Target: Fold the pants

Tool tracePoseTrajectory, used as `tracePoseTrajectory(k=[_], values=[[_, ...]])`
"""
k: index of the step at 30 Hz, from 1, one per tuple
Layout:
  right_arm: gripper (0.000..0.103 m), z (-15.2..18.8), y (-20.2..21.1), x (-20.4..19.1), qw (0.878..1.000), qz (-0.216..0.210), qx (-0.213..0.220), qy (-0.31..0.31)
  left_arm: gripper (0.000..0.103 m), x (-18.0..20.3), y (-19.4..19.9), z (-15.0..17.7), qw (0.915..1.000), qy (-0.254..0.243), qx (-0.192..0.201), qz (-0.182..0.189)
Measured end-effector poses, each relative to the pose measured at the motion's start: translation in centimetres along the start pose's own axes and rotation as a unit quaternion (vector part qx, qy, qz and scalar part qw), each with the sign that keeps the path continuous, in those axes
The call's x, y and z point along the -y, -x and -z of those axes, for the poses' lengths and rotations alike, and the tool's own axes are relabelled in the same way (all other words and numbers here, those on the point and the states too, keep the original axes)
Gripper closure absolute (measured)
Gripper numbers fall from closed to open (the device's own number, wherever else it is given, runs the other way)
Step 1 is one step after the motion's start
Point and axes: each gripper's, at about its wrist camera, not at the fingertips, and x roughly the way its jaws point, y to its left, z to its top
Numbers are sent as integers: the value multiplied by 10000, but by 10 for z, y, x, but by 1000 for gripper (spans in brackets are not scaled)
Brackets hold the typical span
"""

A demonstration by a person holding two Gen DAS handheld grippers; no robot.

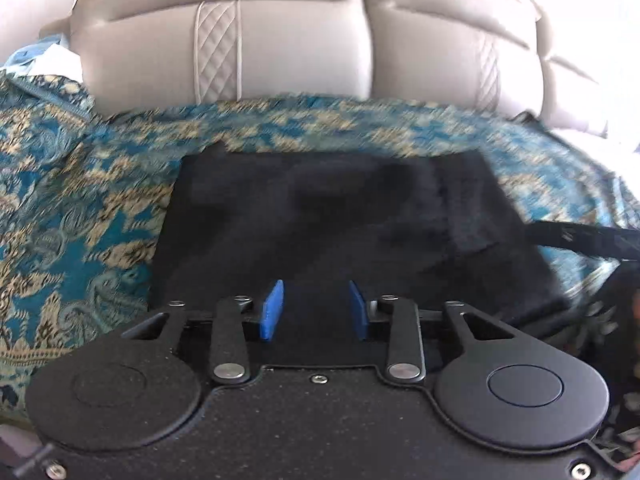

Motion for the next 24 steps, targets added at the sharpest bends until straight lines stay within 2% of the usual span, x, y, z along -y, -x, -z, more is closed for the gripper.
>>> tracePoseTrajectory(k=[3,6,9,11,14,17,19,21,24], values=[[17,16,-5,-17,9996,-17,-242,156,73,-3,-15,8,9998,7,-194,-97],[15,30,-10,-29,9997,-34,-254,-20,73,-2,-21,13,9998,-32,-125,-130],[15,41,-13,-41,9983,534,-35,-245,73,-1,-23,14,9999,11,-96,-119],[15,49,-14,-43,9964,639,128,-538,73,-4,-25,14,9999,105,-81,-79],[16,57,-13,-47,9958,465,299,-736,73,-7,-25,14,9998,169,-51,-15],[22,61,-14,-49,9956,71,387,-851,72,-13,-24,15,9992,386,-38,138],[23,62,-15,-46,9927,-216,383,-1120,72,-19,-24,14,9980,582,-56,253],[23,62,-13,-42,9897,-348,410,-1329,72,-25,-23,15,9964,761,-70,357],[25,62,-12,-39,9894,-276,514,-1331,72,-29,-24,15,9955,852,-66,422]])
